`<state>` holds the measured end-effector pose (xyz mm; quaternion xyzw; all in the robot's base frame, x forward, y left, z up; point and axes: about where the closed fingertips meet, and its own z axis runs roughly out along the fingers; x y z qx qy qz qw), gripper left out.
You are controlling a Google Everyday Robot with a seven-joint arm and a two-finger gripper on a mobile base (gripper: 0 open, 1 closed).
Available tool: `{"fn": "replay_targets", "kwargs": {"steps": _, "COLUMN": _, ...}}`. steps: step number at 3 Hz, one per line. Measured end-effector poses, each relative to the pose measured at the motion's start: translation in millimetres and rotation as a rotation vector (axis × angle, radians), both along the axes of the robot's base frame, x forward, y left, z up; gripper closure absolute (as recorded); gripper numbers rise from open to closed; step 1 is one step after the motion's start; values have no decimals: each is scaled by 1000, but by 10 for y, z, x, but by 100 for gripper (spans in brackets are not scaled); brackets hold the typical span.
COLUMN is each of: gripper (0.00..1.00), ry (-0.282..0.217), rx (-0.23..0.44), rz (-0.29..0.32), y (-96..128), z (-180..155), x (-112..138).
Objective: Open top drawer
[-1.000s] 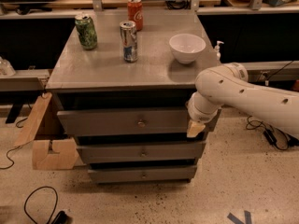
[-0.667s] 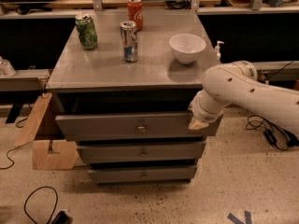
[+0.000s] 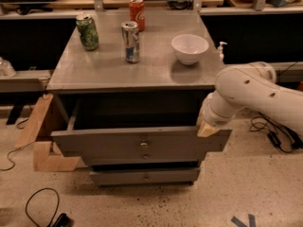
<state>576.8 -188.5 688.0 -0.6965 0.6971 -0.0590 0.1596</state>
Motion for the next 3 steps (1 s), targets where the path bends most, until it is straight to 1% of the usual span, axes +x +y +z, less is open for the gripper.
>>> {"fn": "replay_targets", "kwargs": {"steps": 1, "gripper": 100, "ry": 9, "rx": 10, "rz": -12, "y": -69, "z": 59, "x": -242}}
{"fn": "replay_targets", "kwargs": {"steps": 2, "gripper": 85, "ry": 14, "rx": 13, "rz": -14, "y": -75, "z": 63, "x": -285}}
{"fn": "replay_targets", "kwargs": {"steps": 3, "gripper": 54, "ry": 15, "rx": 13, "rz": -13, "y": -72, "z": 71, "x": -287}}
